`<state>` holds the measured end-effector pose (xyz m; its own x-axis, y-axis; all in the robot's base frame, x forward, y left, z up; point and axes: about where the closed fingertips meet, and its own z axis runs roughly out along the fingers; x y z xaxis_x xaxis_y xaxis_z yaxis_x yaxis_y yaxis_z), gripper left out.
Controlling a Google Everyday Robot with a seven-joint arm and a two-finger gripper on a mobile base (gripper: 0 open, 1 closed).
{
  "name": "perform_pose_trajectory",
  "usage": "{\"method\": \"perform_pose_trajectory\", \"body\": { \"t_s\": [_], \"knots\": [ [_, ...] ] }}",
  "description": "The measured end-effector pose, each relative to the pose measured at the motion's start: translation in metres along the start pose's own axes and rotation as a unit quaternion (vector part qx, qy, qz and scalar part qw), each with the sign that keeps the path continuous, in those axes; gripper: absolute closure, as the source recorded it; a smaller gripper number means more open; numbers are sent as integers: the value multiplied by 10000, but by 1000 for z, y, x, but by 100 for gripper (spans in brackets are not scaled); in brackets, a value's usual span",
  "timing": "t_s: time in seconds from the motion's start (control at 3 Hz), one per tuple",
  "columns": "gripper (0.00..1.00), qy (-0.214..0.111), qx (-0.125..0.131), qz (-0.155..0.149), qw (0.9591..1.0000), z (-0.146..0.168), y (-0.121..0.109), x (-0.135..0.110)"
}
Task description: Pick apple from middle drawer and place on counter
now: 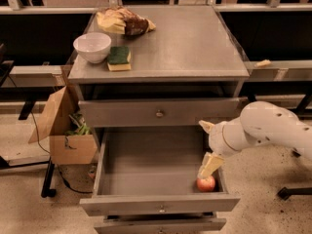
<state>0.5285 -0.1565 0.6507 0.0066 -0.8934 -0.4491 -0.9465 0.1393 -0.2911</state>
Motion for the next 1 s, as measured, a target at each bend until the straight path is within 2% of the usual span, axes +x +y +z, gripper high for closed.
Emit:
{"method": "perform_pose_trajectory", "body": {
  "t_s": [0.33, 0.67, 1.0],
  "knots": [
    [0, 243, -33, 31, 9997, 52, -31, 39],
    [19, 445, -174, 155, 9987, 87, -42, 72],
    [35, 542, -288, 391, 9973, 108, -39, 102]
  ]
}}
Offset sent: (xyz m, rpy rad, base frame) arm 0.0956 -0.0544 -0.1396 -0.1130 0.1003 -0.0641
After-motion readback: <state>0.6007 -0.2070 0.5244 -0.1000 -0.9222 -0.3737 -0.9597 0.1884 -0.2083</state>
